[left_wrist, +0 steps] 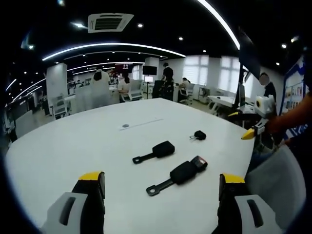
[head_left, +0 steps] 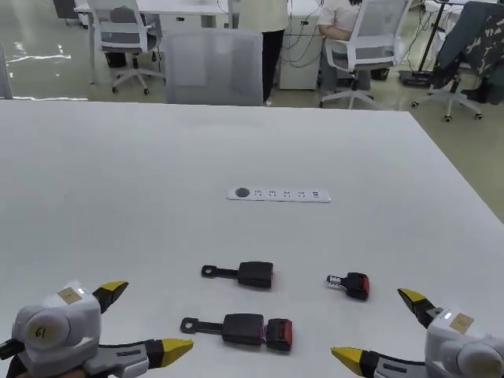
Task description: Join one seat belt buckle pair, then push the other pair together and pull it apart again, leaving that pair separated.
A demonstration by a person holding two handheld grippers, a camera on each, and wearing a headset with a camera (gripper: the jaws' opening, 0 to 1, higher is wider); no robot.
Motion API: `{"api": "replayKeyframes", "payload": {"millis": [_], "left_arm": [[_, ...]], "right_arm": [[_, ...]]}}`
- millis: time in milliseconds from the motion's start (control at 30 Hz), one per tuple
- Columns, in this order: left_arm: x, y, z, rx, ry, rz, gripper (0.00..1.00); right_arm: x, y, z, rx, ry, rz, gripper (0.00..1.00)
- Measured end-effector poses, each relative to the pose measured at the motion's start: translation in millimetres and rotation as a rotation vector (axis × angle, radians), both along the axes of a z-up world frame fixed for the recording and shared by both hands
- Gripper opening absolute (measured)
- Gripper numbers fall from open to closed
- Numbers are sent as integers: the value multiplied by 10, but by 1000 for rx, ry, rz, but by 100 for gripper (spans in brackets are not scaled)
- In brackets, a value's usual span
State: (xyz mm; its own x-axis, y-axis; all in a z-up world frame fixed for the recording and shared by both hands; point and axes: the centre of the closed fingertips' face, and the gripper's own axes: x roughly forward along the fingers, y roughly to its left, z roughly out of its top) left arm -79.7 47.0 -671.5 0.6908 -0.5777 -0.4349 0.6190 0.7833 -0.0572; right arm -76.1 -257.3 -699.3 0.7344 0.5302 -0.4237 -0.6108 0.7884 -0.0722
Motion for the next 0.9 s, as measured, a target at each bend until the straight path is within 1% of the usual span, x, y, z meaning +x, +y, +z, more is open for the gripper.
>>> {"api": "replayKeyframes", "payload": {"millis": [67,133,300,400,500,600,667,733,900], "left_arm": [[-15,30,11,0,-9,-5,100],[-29,51,19,-2,-16,-5,100],[-93,77,-2,-2,-19,-14,100],[-118,65,-2,-16,-14,-22,100],[-123,61,8,-28,-19,-26,100],[-123,78,-20,-23,-21,-35,100],[-142,63,-34,-19,-16,-42,100],[-156,57,-54,-15,-13,-48,100],[-169,48,-69,-7,-8,-51,100]], "right_arm": [[-55,-21,-21,-5,3,-9,98],[-98,-41,-32,1,6,-21,98],[-168,-54,-40,11,6,-39,98],[-186,-40,-49,8,9,-37,98],[-195,-24,-58,-2,9,-27,98],[-203,10,-53,2,8,-16,98],[-203,33,-62,-10,6,-4,98],[-214,53,-83,-12,14,5,98],[-238,78,-133,-8,28,0,98]]}}
